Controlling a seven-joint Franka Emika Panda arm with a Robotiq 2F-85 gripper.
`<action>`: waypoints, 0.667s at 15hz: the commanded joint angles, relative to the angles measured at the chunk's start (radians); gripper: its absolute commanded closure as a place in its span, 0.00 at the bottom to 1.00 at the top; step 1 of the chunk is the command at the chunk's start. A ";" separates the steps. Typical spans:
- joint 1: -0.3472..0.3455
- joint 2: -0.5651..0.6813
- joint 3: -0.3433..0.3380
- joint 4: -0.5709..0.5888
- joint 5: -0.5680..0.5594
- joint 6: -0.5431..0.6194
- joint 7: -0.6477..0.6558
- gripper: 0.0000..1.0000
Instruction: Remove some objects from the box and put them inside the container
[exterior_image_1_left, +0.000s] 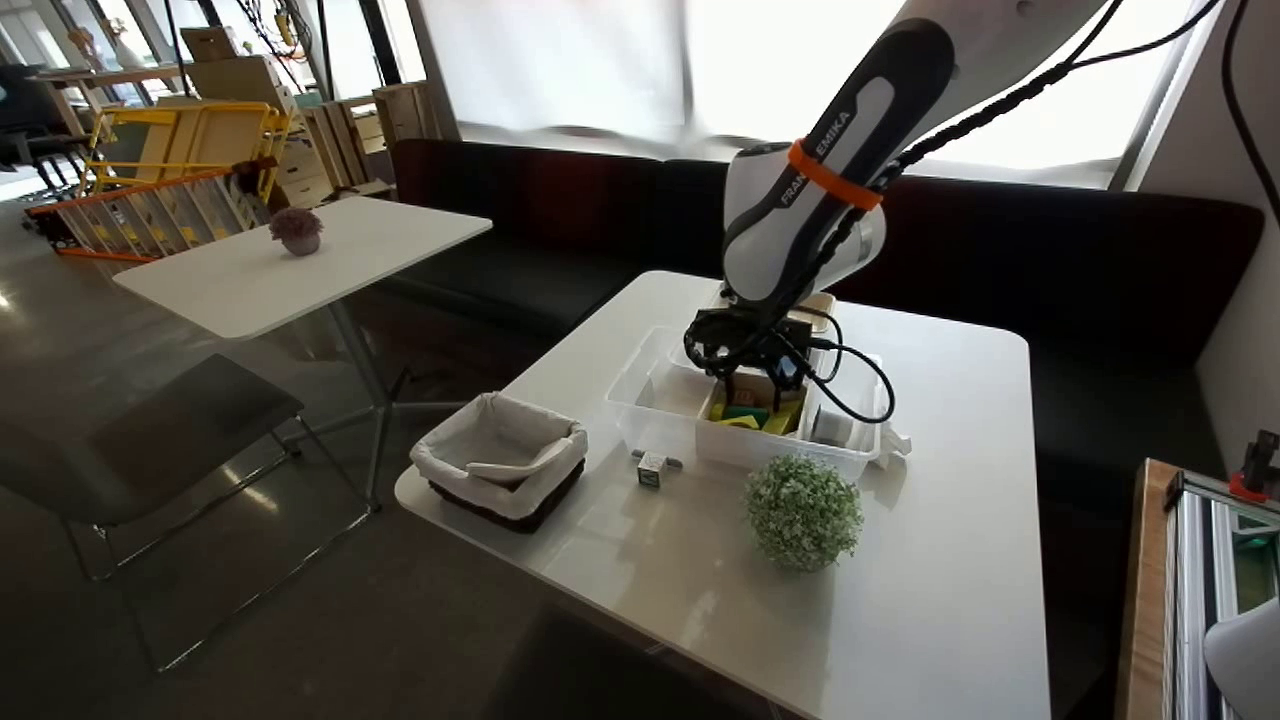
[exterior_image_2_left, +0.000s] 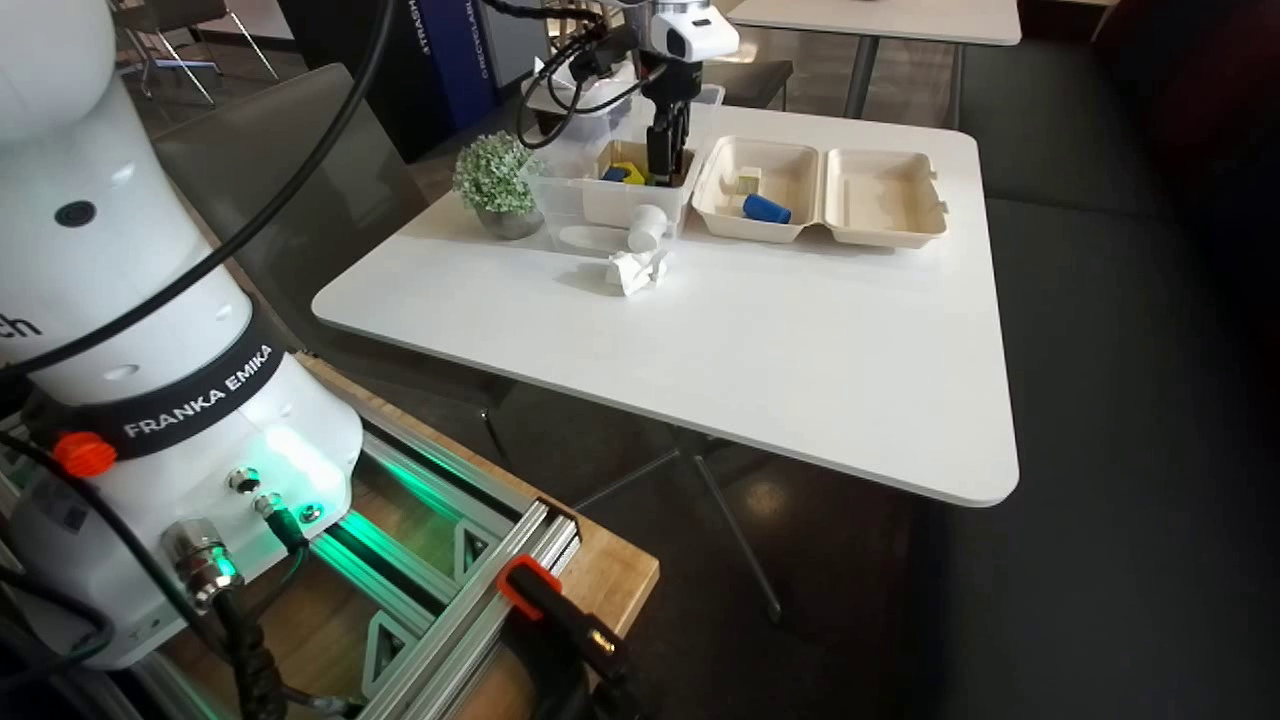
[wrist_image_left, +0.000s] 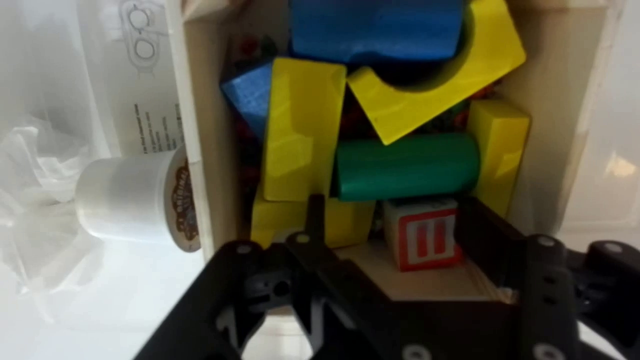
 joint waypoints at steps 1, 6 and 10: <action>0.015 0.014 -0.020 -0.004 -0.013 -0.001 0.026 0.52; 0.030 -0.009 -0.050 -0.010 -0.059 -0.024 0.043 0.84; 0.031 -0.009 -0.055 -0.007 -0.077 -0.029 0.041 0.62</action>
